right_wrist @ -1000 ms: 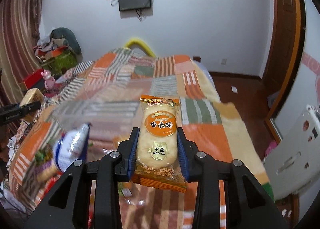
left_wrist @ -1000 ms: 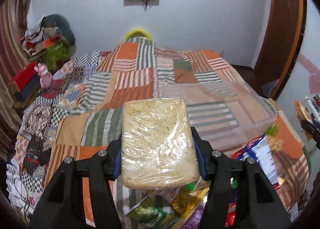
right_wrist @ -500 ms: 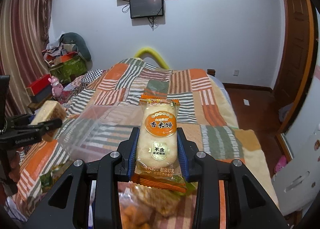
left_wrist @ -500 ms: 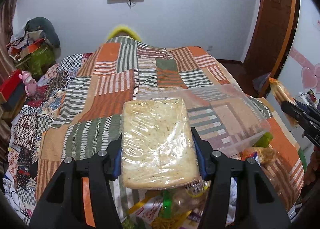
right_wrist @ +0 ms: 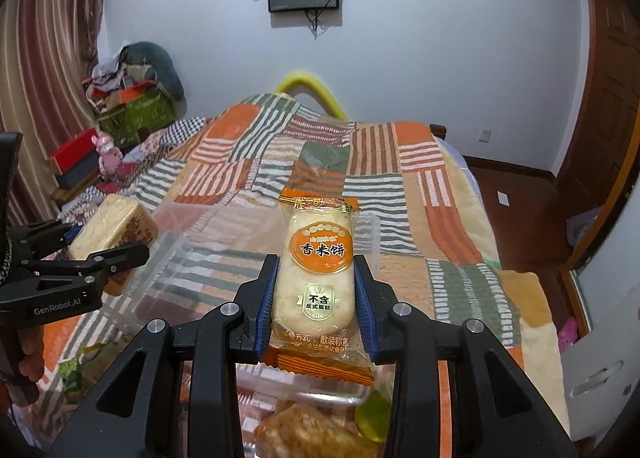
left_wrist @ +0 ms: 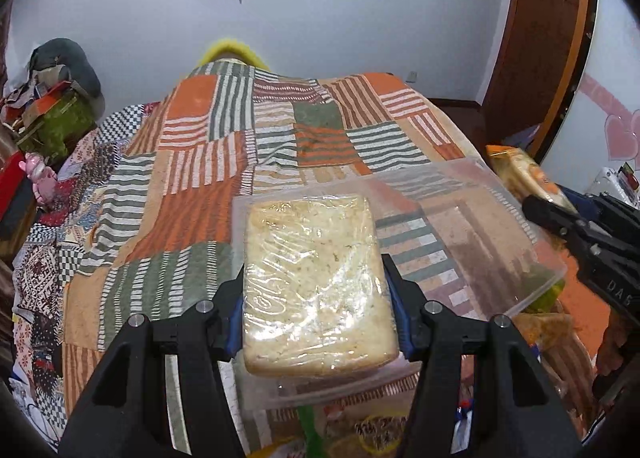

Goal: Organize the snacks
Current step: 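Drop the square cake into the box with left tool while right drops cracker pack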

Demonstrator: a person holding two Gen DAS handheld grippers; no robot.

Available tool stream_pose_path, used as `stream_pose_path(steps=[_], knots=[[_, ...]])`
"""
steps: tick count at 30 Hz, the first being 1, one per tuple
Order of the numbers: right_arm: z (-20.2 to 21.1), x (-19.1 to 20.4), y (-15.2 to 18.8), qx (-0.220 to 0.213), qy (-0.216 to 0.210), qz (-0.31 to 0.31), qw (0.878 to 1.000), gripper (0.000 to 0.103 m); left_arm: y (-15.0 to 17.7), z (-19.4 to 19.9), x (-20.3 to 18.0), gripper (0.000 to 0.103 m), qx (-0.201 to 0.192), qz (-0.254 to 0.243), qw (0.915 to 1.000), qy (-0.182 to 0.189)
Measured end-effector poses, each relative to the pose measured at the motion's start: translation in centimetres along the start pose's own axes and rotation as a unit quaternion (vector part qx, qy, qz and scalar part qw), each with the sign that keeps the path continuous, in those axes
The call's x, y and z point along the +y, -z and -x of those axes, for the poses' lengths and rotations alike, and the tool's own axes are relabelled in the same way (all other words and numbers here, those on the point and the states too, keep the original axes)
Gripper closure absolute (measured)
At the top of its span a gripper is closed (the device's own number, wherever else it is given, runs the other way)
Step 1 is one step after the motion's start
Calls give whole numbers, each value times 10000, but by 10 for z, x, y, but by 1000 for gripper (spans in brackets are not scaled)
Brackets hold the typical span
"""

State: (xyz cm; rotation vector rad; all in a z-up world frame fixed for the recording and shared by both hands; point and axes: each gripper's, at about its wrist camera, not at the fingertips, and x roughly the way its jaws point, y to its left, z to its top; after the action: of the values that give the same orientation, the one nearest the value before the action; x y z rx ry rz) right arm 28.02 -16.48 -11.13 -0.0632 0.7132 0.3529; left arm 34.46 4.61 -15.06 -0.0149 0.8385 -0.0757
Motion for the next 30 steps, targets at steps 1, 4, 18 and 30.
stream_pose_path(steps=[1, 4, 18, 30], knots=[[-3, 1, 0, 54, -29, 29, 10000, 71, -1, -2, -1, 46, 27, -2, 10000, 18], [-14, 2, -3, 225, -35, 123, 9997, 71, -4, -15, -4, 46, 161, -49, 9998, 55], [-37, 11, 2, 871, -222, 503, 9947, 70, -7, -32, -15, 46, 304, -347, 9989, 71], [-16, 10, -3, 760, -123, 488, 9958, 58, 3, 12, -4, 46, 42, -341, 9994, -13]])
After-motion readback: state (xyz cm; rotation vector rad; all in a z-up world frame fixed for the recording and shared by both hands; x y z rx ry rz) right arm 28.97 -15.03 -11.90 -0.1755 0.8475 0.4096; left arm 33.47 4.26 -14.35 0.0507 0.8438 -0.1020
